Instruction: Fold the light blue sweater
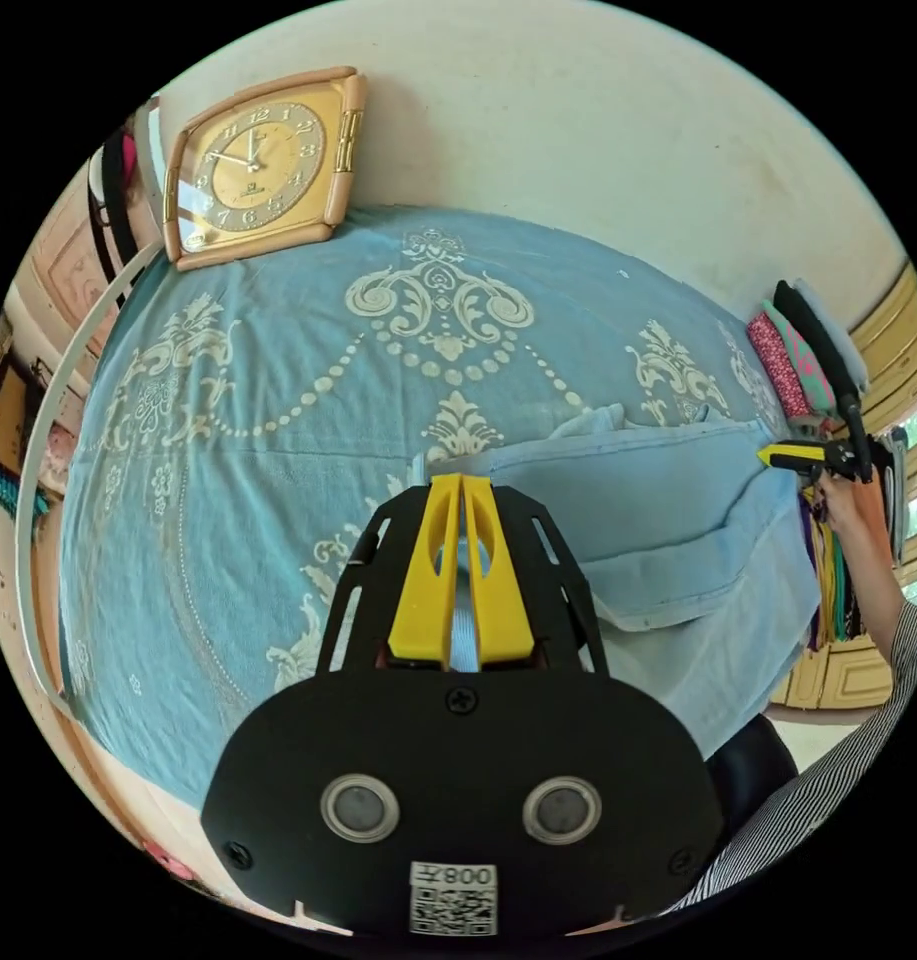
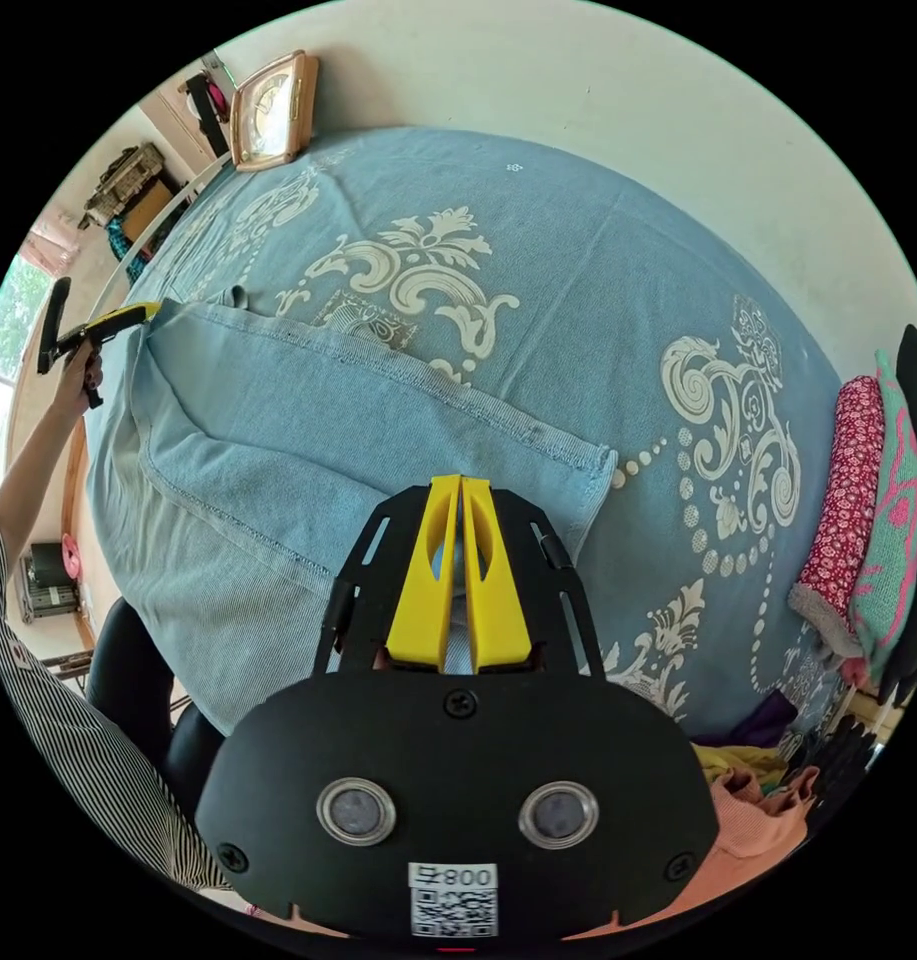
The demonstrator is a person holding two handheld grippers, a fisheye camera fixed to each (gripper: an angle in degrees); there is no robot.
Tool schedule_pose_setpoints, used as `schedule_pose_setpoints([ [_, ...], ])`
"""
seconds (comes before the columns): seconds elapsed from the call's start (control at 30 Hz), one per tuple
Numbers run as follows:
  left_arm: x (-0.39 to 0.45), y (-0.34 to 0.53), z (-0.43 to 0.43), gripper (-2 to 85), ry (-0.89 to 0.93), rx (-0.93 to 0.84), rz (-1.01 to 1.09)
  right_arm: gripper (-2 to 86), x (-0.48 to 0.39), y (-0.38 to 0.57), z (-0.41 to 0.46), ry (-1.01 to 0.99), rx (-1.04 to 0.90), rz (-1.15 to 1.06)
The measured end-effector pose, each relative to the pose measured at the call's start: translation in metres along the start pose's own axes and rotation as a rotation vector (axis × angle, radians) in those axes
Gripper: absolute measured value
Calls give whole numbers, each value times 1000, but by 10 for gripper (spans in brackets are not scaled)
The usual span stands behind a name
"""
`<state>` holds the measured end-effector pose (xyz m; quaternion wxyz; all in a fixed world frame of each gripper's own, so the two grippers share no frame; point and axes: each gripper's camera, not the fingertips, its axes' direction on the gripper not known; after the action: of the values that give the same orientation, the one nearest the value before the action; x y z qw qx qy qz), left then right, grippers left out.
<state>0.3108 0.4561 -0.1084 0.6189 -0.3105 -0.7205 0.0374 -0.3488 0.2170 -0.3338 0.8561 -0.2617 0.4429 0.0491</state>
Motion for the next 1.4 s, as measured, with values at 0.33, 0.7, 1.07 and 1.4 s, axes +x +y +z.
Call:
schedule_pose_setpoints([
  [0.33,-50,67,8,43,222,110,-116,55,76,103,-40,-82,219,174],
  [0.7,-90,132,95,88,607,66,-327,81,135,184,42,-401,183,369],
  [1.07,-128,131,145,29,700,96,-403,34,186,212,94,-594,262,464],
  [1.4,-147,124,159,28,744,116,-411,22,201,211,70,-573,402,415],
])
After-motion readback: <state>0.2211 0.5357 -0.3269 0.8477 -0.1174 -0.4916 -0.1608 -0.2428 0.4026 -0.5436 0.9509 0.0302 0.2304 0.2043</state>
